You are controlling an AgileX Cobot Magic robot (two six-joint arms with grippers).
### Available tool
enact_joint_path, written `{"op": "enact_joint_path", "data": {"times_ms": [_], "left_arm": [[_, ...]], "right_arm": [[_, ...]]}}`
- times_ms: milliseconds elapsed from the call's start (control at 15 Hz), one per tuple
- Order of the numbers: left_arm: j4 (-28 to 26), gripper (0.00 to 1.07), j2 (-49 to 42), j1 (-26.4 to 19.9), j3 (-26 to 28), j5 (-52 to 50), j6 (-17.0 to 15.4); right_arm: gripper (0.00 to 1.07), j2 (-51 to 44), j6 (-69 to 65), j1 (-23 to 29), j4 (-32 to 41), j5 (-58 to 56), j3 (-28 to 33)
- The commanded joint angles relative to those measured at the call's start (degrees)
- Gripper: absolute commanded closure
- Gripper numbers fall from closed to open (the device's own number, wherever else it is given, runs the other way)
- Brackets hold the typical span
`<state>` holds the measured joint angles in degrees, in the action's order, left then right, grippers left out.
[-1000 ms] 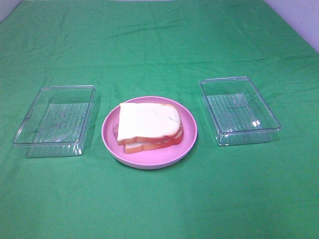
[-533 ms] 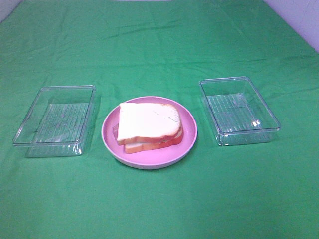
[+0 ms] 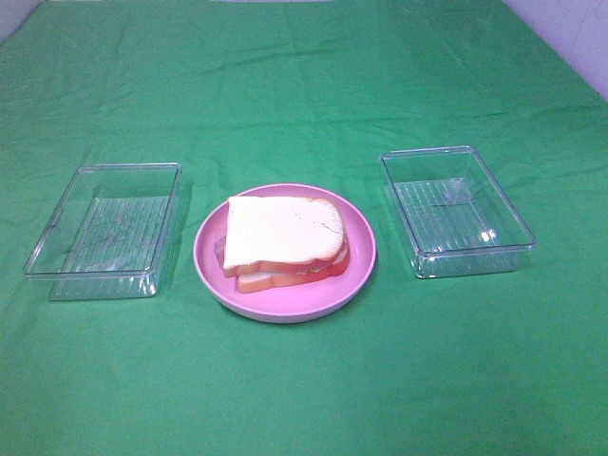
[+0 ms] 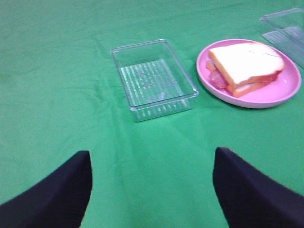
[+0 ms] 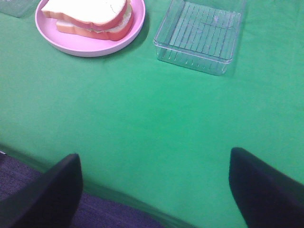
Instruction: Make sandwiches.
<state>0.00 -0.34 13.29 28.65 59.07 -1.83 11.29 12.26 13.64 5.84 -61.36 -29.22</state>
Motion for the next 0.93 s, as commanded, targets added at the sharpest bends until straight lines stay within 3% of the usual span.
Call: {"op": "enact_joint_path", "data": {"times_ms": [67,267,400,533,933], "left_arm": [[0.0,0.38,-1.0,-5.3,-0.1,0.1,0.1],[0.0,0.38,-1.0,-11.0,-0.1,0.1,0.1],[0.0,0.38,-1.0,-11.8,-0.1,0.1,0.1],[0.0,0.38,-1.0,-11.8,-0.1,0.1,0.1],[0.3,0.38,-1.1,-18.0,-0.2,0.1,0.2]], "right_arm": [[0.3,-0.5,-0.6,0.1,-0.1,0.5,0.3],[0.3,-0.5,-0.6,-2.8,-0.1,0.5,0.3],[0.3,-0.5,-0.6,-6.0,-0.1,0.5,0.3],[0.3,-0.5,-0.6,-12.5,-0.1,0.5,0.3],[0.3,-10.3,-0.6,-14.0,-0.1,0.5,0.3]]}}
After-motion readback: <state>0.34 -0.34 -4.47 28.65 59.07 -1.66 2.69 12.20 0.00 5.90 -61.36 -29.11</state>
